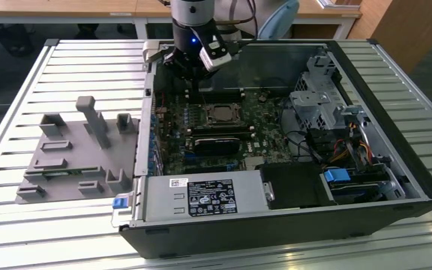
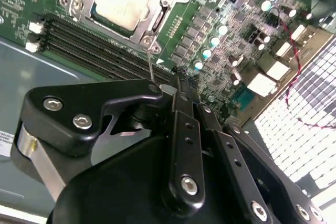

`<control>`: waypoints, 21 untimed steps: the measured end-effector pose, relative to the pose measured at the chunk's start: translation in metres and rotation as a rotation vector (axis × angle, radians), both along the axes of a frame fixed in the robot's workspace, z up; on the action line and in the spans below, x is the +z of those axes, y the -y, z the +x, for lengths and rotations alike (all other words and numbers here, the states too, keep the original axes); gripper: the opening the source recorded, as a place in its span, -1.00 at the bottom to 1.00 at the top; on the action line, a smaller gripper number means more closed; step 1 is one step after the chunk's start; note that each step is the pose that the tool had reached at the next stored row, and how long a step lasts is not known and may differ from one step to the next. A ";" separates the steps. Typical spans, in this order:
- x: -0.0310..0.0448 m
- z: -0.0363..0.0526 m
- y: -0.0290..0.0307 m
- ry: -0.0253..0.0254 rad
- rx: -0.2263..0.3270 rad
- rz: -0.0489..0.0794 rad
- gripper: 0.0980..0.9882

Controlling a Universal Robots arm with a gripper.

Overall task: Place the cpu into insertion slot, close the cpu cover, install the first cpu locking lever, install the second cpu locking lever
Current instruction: 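Install the first cpu locking lever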

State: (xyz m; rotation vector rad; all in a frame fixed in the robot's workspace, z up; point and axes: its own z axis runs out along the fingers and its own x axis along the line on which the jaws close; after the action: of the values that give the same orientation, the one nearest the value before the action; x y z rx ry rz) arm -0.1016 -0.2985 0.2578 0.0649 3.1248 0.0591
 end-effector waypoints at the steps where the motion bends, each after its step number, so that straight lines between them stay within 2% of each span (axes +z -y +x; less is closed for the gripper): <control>1: -0.0003 0.0000 -0.0017 0.0001 0.000 0.000 -0.98; 7: -0.0018 -0.0002 -0.0092 0.0001 0.000 0.000 -0.98; 12: -0.0022 0.0040 -0.0099 0.0001 0.000 0.000 -0.98; 16: -0.0023 0.0139 -0.0099 0.0000 0.000 0.000 -0.98; 21: -0.0030 0.0329 -0.0104 0.0000 0.000 0.000 -0.98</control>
State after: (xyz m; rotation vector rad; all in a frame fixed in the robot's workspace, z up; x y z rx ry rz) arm -0.0688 -0.2881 0.2548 0.0652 3.1249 0.0593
